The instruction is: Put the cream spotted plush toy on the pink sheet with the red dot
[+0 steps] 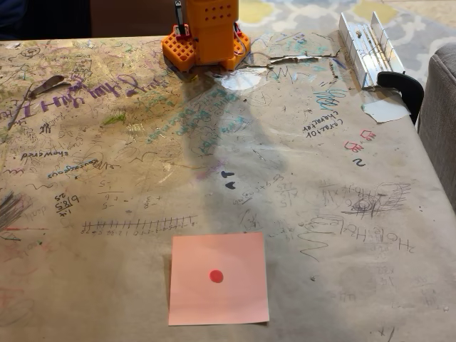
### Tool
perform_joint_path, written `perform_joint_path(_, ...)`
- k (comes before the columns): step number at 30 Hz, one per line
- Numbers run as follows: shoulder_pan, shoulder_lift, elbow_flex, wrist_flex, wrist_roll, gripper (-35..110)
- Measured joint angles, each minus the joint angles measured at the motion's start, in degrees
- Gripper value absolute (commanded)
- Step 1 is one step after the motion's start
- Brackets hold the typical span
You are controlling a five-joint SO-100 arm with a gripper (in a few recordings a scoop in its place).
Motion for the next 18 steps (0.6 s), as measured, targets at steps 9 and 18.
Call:
perform_joint_path(9, 9.7, -21.6, 26.3, -25.6, -0.4, 1)
perform_joint_path(18, 13.6, -75.1, 10.8, -26.2, -3.0, 42)
